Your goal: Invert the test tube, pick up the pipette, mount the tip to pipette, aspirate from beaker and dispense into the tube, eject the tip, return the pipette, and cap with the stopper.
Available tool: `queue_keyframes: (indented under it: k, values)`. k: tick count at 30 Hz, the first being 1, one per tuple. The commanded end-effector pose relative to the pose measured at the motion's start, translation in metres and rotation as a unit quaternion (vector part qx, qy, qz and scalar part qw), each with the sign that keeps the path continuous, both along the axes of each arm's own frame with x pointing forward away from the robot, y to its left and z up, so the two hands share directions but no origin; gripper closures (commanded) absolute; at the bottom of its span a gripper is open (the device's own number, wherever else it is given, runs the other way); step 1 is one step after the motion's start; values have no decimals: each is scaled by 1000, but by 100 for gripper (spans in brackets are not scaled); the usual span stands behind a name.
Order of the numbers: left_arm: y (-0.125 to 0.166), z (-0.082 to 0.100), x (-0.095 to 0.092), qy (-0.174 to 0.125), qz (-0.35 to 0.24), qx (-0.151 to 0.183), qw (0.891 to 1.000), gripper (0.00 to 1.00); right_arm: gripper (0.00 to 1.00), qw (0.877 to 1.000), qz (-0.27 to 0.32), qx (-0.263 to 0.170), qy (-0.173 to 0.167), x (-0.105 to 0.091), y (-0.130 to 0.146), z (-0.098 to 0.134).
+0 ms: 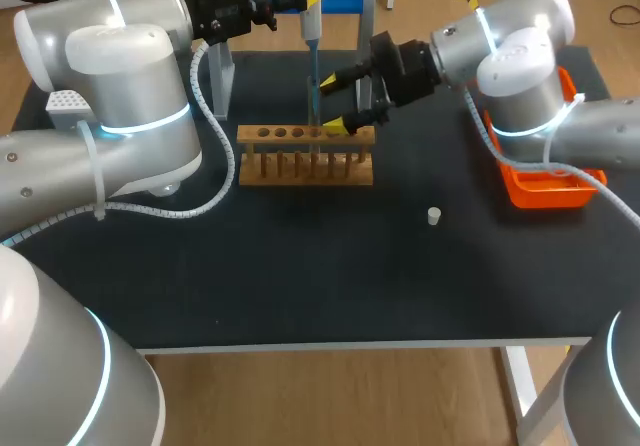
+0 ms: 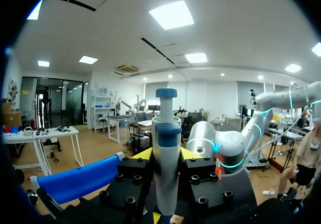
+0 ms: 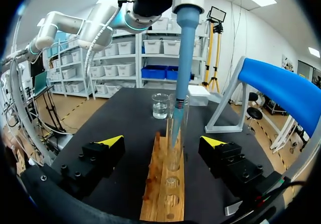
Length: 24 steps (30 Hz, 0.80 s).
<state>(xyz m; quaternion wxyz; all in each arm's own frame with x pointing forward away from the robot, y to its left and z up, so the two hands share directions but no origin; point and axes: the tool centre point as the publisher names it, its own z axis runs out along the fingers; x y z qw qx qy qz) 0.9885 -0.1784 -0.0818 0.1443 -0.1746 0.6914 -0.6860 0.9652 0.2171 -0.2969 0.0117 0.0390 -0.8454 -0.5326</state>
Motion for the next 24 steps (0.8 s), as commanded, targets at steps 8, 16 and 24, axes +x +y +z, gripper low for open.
queue_keyframes:
  k: [8,16,24]
  values:
    - [0,0,0,0,0,-1,1000,100,0,1000,-7,-23,-9,11,12,-14]
    - [0,0,0,0,0,-1,1000,100,0,999,-14,-36,-21,19,17,-18]
    - [0,0,0,0,0,-1,1000,100,0,998,-14,-48,-33,21,24,-24]
